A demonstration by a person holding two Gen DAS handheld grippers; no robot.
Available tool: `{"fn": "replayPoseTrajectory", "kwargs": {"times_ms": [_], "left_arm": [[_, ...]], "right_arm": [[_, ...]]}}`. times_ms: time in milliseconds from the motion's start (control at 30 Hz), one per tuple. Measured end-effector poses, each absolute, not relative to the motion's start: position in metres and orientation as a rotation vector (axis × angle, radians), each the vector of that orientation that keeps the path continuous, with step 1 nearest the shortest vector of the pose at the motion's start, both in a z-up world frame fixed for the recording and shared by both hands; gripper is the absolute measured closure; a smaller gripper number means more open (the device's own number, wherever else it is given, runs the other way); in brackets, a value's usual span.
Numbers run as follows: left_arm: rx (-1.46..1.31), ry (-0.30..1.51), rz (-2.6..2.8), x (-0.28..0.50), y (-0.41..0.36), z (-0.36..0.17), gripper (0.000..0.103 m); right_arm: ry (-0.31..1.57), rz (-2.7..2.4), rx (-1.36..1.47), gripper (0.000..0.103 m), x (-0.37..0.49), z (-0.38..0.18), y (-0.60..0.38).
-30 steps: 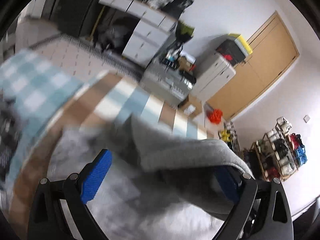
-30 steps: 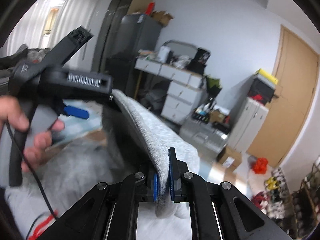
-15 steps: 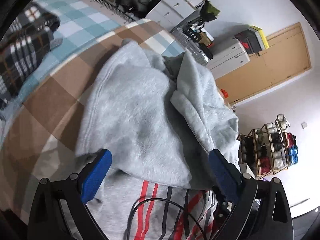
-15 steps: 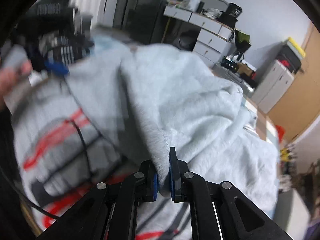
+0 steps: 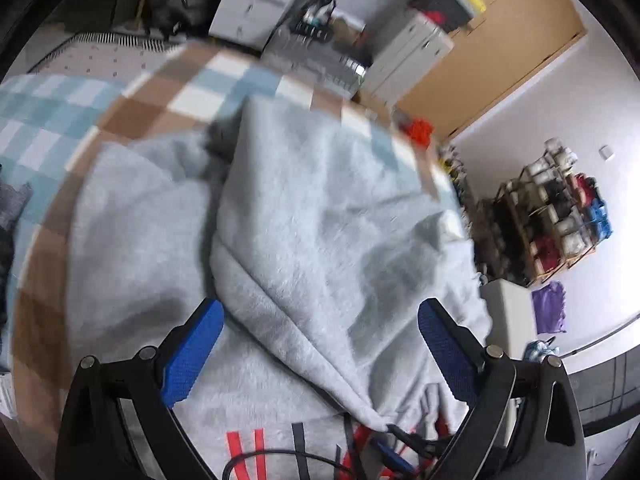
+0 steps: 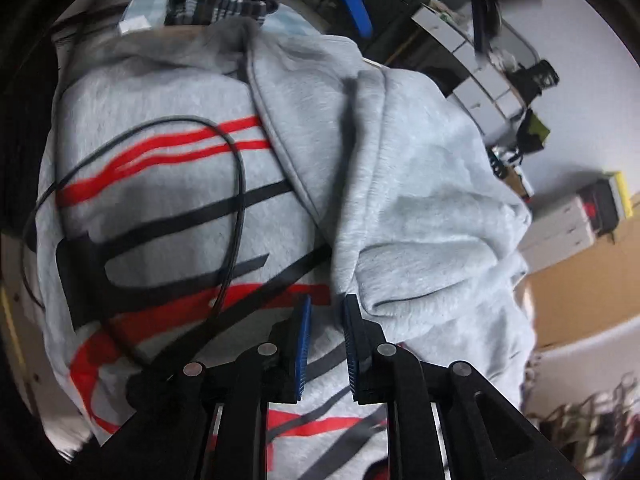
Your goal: Fold large clothes
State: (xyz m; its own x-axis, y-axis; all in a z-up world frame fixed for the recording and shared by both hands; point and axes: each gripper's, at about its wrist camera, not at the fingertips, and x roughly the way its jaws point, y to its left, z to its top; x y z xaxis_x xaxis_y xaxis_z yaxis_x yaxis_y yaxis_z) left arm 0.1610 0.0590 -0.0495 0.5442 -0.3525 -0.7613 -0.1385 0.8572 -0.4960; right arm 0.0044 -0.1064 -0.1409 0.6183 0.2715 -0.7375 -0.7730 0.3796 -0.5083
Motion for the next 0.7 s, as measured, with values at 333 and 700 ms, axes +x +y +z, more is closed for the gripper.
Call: {"fn": "replayPoseTrajectory", "kwargs": {"times_ms": [333,700], "left_arm": [[-0.883,1.014,-0.130,0.123,0.094,-0.086,0.007],[-1.045,1.042,-0.168,0.131,0.087,-0.108,0.008]], "right_arm": [[0.797,0.750,-0.073,0.000,0.108,-0.068,-0.191],[0.896,0.671,0.301,0.019,0.186,-0.092,-0.183]]}}
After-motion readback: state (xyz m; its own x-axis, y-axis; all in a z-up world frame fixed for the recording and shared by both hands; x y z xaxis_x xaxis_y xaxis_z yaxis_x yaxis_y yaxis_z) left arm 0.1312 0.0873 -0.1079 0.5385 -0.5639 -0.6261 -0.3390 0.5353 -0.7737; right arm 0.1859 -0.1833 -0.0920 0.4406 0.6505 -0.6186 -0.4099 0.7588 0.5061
